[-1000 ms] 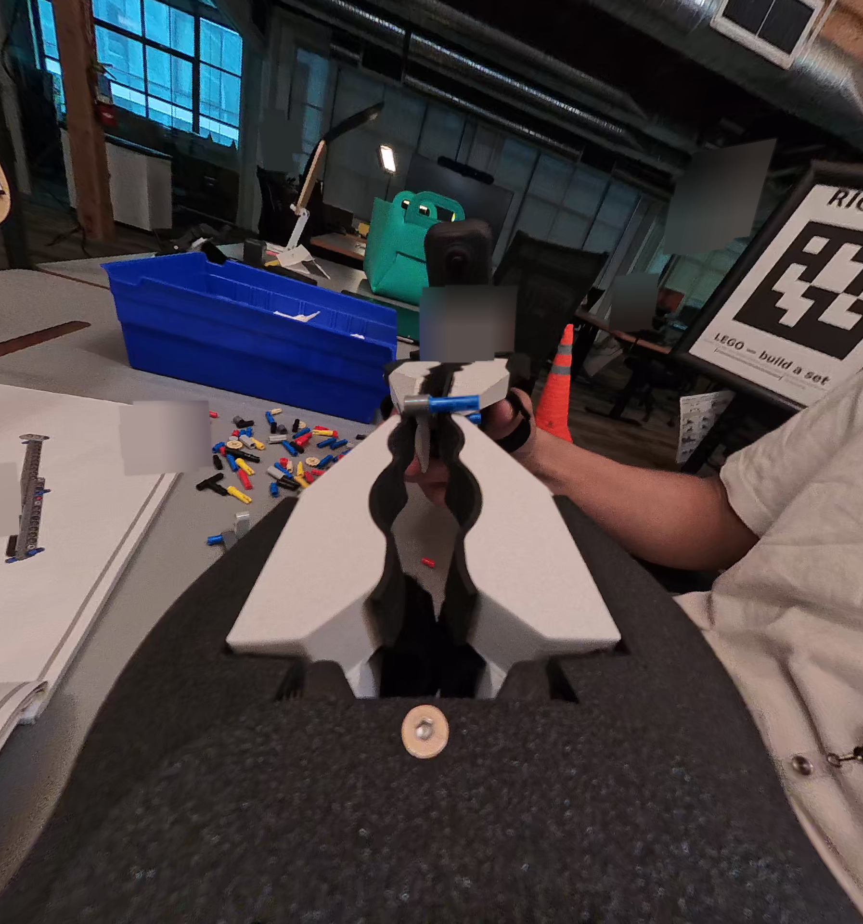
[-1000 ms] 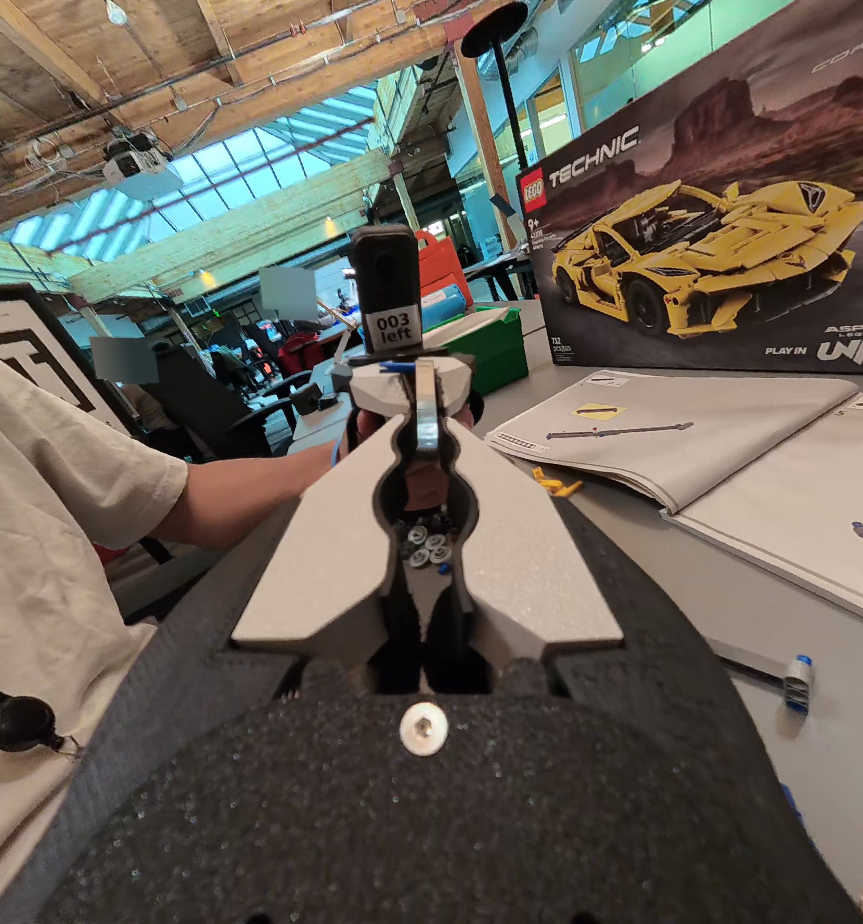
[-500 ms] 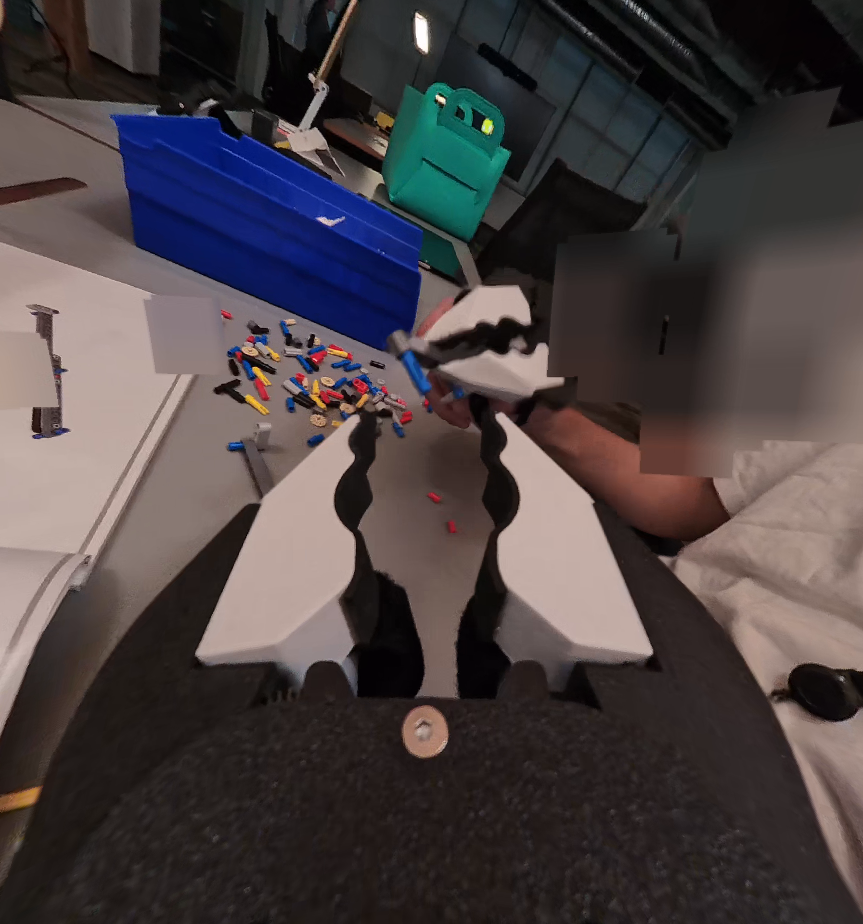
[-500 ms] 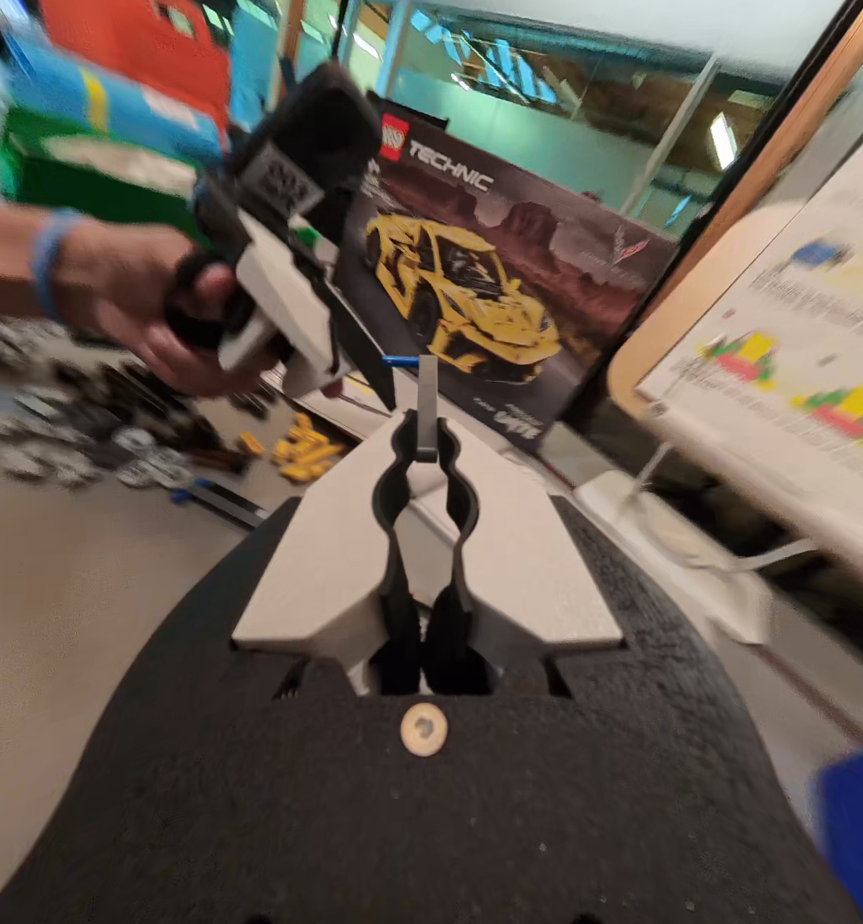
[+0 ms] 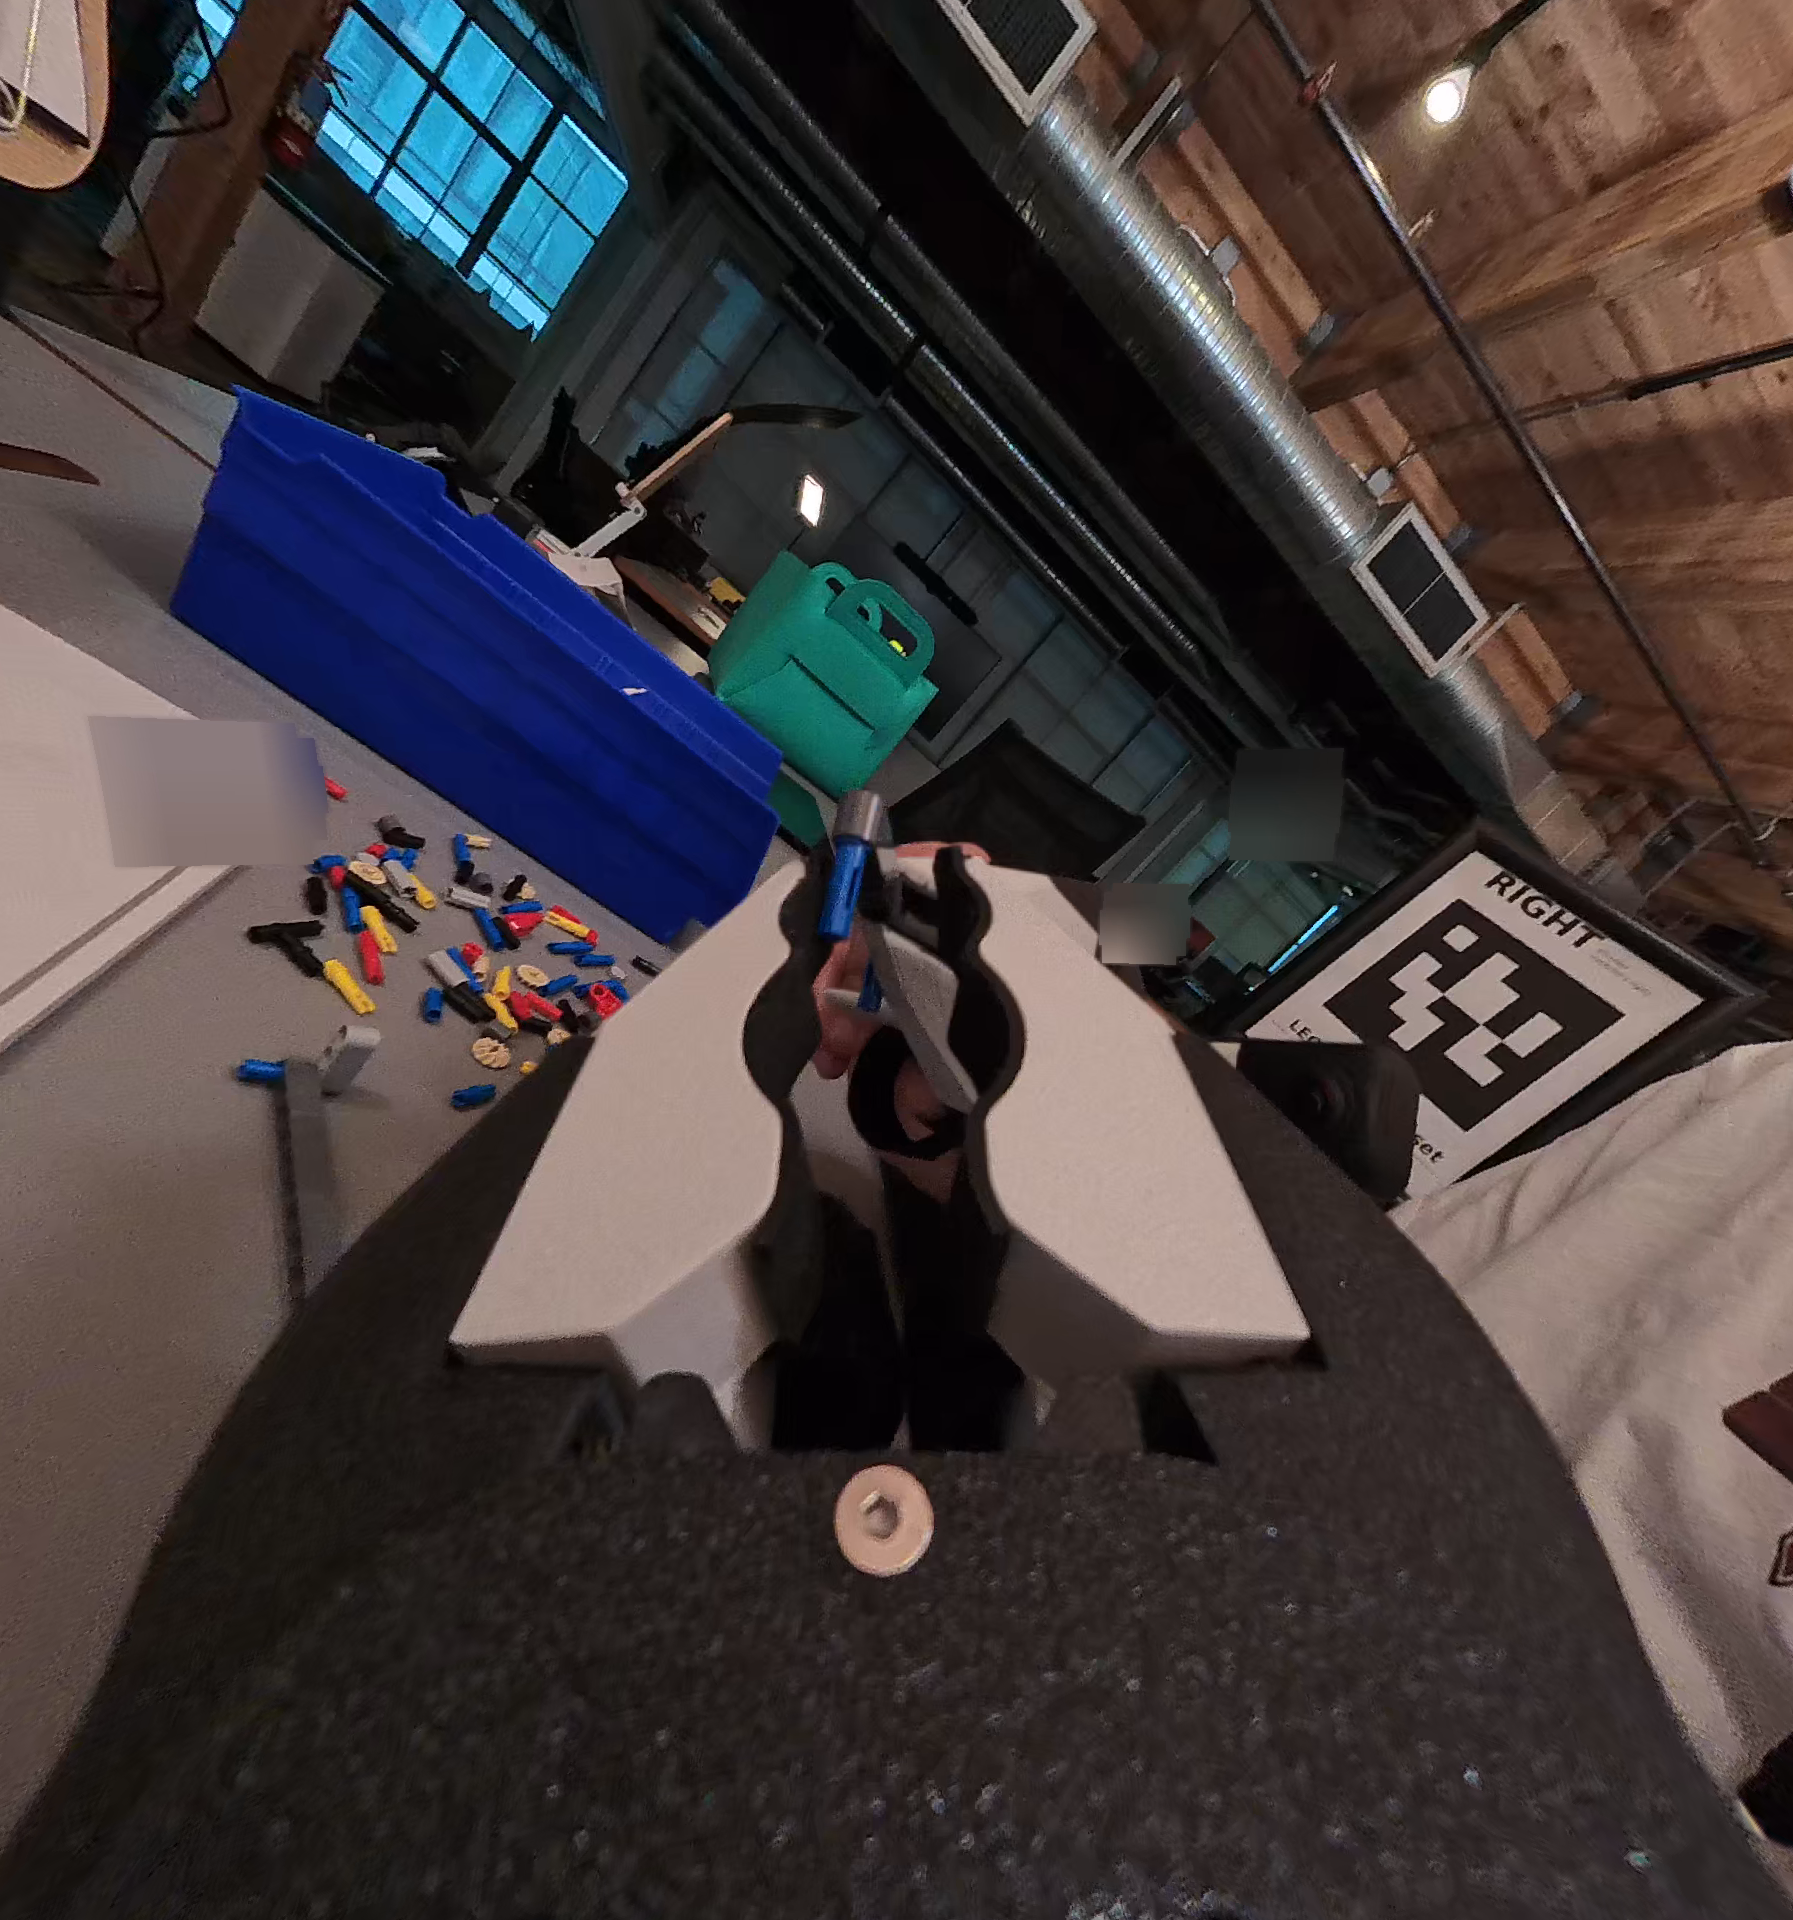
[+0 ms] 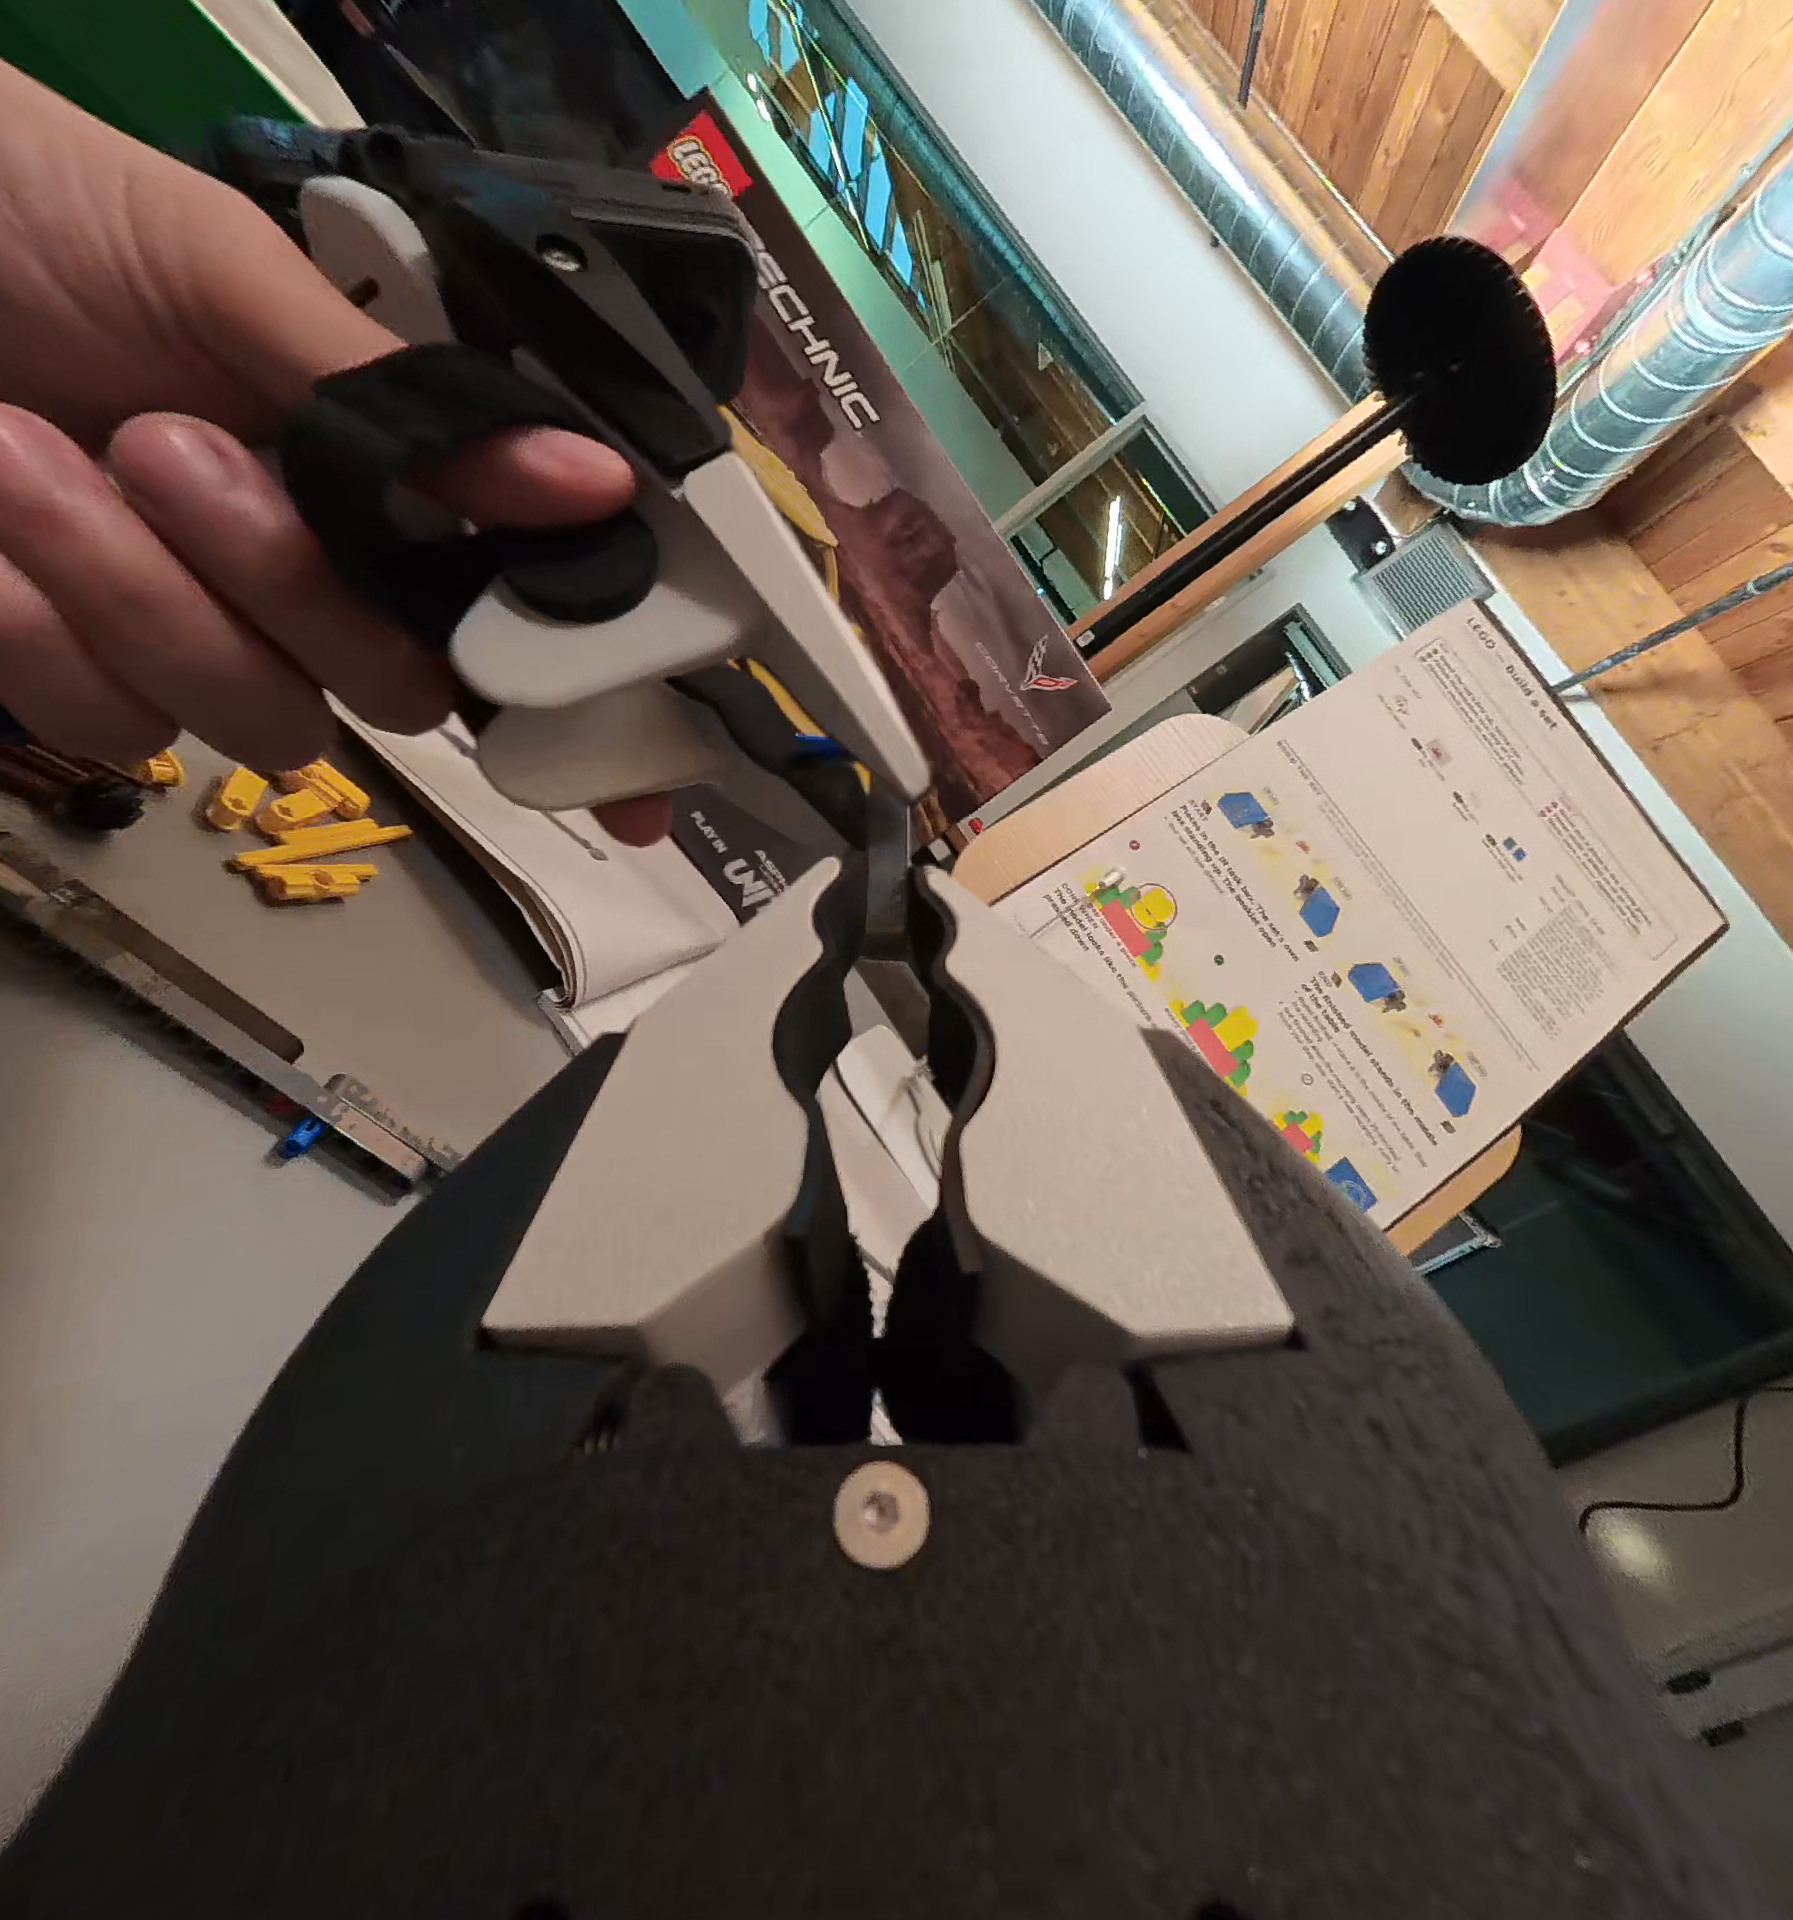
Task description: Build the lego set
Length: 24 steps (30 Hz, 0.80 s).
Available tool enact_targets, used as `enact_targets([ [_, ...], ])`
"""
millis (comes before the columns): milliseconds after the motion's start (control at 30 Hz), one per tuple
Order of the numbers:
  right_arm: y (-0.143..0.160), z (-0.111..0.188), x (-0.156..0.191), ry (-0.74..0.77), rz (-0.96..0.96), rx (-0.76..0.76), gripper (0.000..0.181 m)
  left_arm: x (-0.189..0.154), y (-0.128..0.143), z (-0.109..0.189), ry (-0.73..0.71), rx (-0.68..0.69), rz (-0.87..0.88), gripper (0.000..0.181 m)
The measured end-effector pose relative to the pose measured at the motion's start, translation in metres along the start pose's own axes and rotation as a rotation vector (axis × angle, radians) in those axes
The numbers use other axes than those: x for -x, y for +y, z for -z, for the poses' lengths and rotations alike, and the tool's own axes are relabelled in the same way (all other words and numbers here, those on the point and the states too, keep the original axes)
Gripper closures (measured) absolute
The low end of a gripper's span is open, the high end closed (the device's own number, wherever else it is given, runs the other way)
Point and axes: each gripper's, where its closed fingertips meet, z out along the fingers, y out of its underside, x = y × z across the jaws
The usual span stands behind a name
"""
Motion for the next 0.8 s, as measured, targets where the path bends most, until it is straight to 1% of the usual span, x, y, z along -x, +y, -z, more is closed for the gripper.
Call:
enact_targets([
  [67,0.001,0.0,-0.001,0.014,0.013,0.011,0.174,-0.001,-0.001,-0.001,-0.004,-0.013,0.009,0.161],
  [100,0.0,0.0,-0.002,0.016,0.018,0.008,0.174,-0.001,-0.002,-0.001,-0.011,-0.012,0.001,0.163],
  [167,-0.002,0.0,-0.001,0.011,0.011,-0.006,0.174,0.0,-0.002,0.001,-0.028,-0.006,-0.033,0.173],
  [267,0.0,0.0,-0.001,0.014,0.006,0.001,0.174,0.0,-0.003,0.001,-0.05,-0.015,-0.067,0.175],
  [433,-0.009,0.003,-0.007,0.061,-0.096,-0.046,0.174,-0.009,-0.007,-0.002,-0.002,-0.087,-0.049,0.176],
  [467,-0.011,0.004,-0.006,0.052,-0.135,-0.061,0.173,-0.011,-0.008,-0.002,0.013,-0.099,-0.042,0.175],
  [567,-0.015,0.004,0.0,-0.066,-0.367,-0.072,0.17,-0.012,-0.01,0.0,0.026,-0.117,-0.036,0.175],
  [600,-0.017,0.005,0.0,-0.102,-0.449,-0.084,0.166,-0.014,-0.012,0.001,0.037,-0.118,-0.046,0.175],
  [633,-0.019,0.007,-0.002,-0.132,-0.52,-0.103,0.159,-0.016,-0.013,0.002,0.046,-0.11,-0.055,0.174],
  [733,-0.02,0.019,-0.016,-0.238,-0.735,-0.155,0.16,-0.015,-0.014,0.008,0.013,-0.059,-0.127,0.176],
  [767,-0.012,0.023,-0.02,-0.284,-0.802,-0.122,0.164,-0.012,-0.012,0.01,-0.029,-0.026,-0.178,0.175],
  [800,-0.002,0.028,-0.015,-0.387,-0.858,-0.057,0.166,-0.006,-0.01,0.013,-0.081,0.021,-0.245,0.175],
])
